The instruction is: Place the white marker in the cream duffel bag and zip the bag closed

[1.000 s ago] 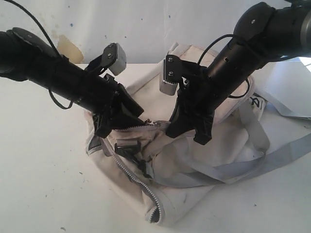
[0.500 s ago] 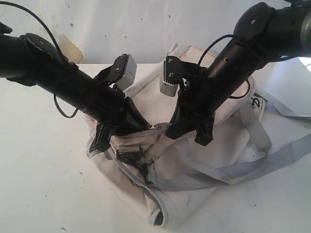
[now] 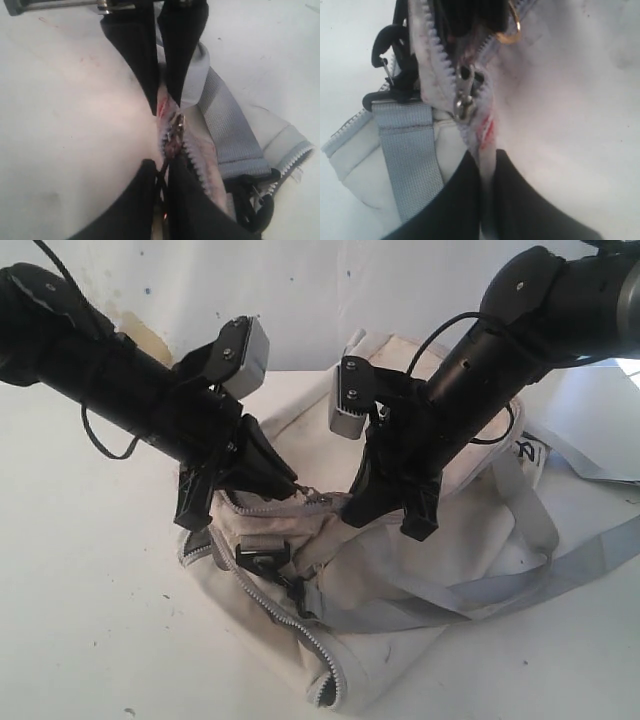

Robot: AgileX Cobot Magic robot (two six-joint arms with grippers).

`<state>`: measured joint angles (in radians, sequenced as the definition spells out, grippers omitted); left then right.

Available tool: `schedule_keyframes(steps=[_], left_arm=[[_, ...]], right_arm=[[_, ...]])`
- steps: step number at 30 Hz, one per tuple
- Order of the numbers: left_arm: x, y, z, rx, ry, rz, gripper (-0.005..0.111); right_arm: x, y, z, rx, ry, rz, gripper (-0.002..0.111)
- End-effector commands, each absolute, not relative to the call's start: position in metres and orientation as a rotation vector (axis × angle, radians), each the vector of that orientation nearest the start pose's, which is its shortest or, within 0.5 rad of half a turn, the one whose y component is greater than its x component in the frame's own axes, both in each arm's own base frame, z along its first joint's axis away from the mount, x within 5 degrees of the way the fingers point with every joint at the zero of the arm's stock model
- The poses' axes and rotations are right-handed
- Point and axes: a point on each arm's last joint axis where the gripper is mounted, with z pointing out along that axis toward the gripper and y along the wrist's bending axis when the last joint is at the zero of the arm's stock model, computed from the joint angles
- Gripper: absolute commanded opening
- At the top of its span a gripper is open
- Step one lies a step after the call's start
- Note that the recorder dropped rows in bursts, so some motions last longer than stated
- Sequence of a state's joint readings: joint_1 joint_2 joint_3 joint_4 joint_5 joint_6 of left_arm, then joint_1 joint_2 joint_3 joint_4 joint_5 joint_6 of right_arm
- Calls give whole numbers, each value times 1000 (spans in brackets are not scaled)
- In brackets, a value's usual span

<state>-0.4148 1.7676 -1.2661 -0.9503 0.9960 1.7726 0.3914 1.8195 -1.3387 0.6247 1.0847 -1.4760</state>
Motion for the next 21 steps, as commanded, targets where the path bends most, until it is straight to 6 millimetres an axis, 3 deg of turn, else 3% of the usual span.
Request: schedule_keyframes(steps=[1,21], left_arm=[[294,-194,272,1860,1567,-598,0],[277,-159,312,1817,1774,-227,0]], right_arm=[[314,180,237,-1941,1891,608,0],[315,171,232,-1969,2001,511,0]])
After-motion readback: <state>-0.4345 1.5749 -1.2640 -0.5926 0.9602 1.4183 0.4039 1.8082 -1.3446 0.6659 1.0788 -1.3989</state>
